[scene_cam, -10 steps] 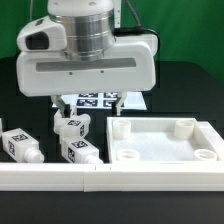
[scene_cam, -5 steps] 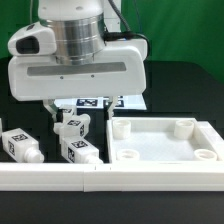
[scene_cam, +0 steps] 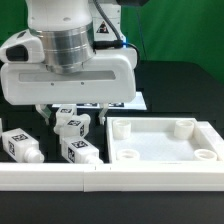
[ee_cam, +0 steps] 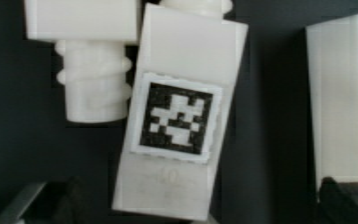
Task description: Assemble one leg
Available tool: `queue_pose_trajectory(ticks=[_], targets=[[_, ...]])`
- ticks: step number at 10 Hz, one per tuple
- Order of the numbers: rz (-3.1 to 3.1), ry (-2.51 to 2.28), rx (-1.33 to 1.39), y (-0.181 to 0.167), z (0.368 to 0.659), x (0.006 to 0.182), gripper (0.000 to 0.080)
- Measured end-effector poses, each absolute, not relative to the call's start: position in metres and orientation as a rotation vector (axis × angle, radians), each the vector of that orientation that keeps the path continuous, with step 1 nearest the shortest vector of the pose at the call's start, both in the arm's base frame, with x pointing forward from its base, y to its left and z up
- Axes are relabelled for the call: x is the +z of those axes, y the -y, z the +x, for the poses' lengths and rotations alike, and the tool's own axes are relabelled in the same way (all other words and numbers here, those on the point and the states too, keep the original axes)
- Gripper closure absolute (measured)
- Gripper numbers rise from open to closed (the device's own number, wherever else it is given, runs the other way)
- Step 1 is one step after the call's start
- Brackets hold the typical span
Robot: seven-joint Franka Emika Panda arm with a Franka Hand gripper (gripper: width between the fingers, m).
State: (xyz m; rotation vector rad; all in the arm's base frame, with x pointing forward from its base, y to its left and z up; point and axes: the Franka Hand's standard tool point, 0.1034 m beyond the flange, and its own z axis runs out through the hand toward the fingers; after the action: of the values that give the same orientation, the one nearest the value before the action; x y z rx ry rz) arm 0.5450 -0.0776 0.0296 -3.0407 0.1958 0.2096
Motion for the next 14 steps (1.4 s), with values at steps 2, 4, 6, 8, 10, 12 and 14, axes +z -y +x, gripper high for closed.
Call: queue_pose_trajectory(ticks=[2,4,6,8,10,12,14], targets=[[-3.047,-0.180,0.208,0.080,0.539,0.020,0.0150],[-3.050,-0.179,0.204,0.079,0.538,0.017,0.0150],[-3.050,-0.179,0.204,0.079,0.538,0.017,0.0378],[-3.050,-0.179,0.203,0.079,0.538,0.017,0.0515],[-3.050,-0.179,0.203,0.079,0.538,0.017,0.0515],[-3.045,-0.179,0.217,0.079,0.538,0.020,0.0515],[-3.023,-0.168,0.241,0.070,0.542,0.055,0.0515]])
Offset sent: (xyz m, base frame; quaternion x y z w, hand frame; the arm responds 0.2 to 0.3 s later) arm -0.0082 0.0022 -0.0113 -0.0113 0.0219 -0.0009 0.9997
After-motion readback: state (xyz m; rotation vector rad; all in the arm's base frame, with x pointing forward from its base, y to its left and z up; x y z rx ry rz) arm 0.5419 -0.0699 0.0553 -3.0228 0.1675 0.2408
